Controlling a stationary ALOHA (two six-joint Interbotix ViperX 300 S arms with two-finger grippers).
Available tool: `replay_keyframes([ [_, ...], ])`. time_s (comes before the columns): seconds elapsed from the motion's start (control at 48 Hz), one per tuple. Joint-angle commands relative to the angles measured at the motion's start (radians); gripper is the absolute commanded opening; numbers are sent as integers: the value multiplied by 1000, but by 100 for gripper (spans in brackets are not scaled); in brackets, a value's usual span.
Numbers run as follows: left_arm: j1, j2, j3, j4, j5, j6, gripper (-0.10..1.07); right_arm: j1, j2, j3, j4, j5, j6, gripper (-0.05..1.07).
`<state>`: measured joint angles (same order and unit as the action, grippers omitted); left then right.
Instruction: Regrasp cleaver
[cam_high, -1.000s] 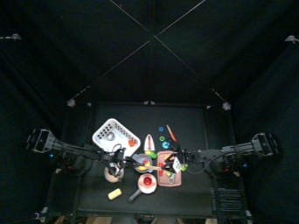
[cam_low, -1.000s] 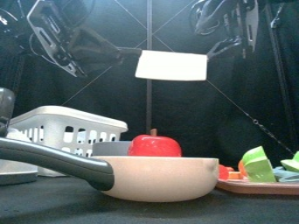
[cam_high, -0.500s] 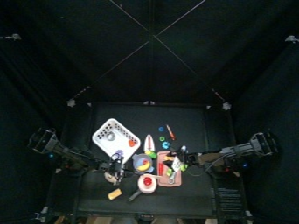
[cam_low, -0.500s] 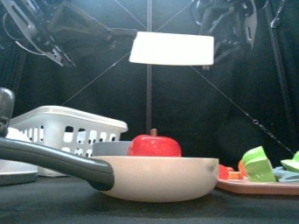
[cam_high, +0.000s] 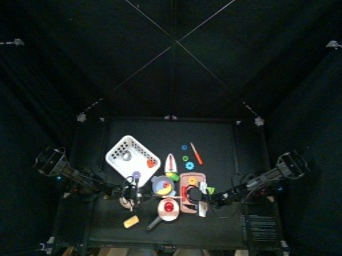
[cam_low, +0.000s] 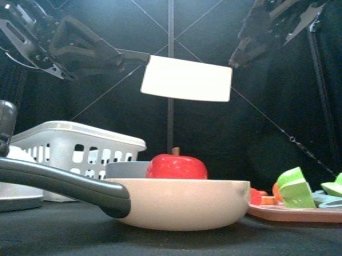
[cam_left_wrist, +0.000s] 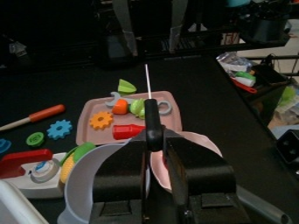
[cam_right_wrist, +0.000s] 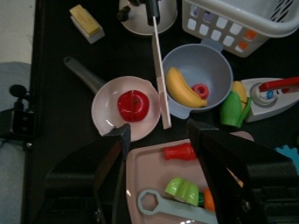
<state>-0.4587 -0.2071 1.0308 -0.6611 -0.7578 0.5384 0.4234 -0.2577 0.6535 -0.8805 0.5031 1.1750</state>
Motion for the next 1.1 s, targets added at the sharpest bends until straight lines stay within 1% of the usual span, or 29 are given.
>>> replay_keyframes([
  [0.0, -3, -3, -11, 5, -11, 5, 47, -2, 8, -34, -11, 9, -2, 88],
  [0.208, -3, -2, -11, 40, -11, 0, 47, -9, 43, -52, -5, 21, -2, 88],
  [0.396, -3, 0, -12, 44, -11, 0, 47, -26, 61, -64, 0, 20, -2, 87],
  [0.479, -3, 0, -12, 44, -11, 0, 47, -32, 69, -71, 0, 17, -2, 84],
  [0.729, -2, 3, -15, 46, -11, 3, 47, -46, 84, -72, 9, 15, -2, 71],
  [1.083, -2, 14, -12, 44, -12, -2, 47, -43, 91, -91, 18, 5, -3, 52],
])
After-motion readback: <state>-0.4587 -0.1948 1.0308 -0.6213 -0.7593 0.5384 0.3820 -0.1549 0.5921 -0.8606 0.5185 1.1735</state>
